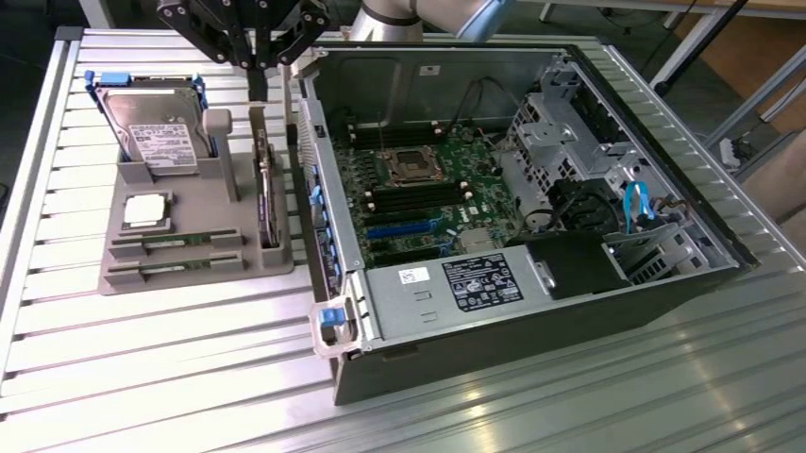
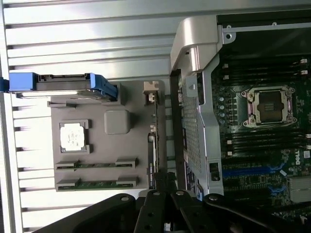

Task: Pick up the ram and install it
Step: 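Reach for the ram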

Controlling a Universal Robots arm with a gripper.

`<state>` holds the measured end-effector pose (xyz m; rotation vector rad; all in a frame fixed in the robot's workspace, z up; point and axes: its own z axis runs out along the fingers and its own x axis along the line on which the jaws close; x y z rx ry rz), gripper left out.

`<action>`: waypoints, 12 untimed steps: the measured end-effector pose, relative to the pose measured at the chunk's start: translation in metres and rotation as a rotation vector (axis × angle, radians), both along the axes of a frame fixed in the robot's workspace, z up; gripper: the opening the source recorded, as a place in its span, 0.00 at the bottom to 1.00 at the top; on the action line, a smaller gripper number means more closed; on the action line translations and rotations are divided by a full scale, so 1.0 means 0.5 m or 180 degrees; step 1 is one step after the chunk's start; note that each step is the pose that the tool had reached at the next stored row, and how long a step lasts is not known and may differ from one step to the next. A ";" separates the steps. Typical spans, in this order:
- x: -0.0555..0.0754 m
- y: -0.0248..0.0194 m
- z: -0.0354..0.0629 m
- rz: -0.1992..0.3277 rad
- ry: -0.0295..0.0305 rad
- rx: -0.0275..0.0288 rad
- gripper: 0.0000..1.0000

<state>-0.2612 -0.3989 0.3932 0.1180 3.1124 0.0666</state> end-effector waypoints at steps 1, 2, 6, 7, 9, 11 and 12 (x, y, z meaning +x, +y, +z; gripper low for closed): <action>-0.001 0.0000 0.000 0.0000 0.0000 0.0000 0.10; -0.003 0.0000 0.000 0.0000 0.0000 0.0000 0.10; -0.009 0.0000 0.000 0.0000 0.0000 0.0000 0.10; -0.010 0.0000 0.000 0.0000 0.0000 0.0000 0.10; -0.013 0.0000 0.000 0.0000 0.0000 0.0000 0.10; -0.017 0.0000 0.000 0.0000 0.0000 0.0000 0.10; -0.018 0.0000 0.000 0.0000 0.0000 0.0000 0.10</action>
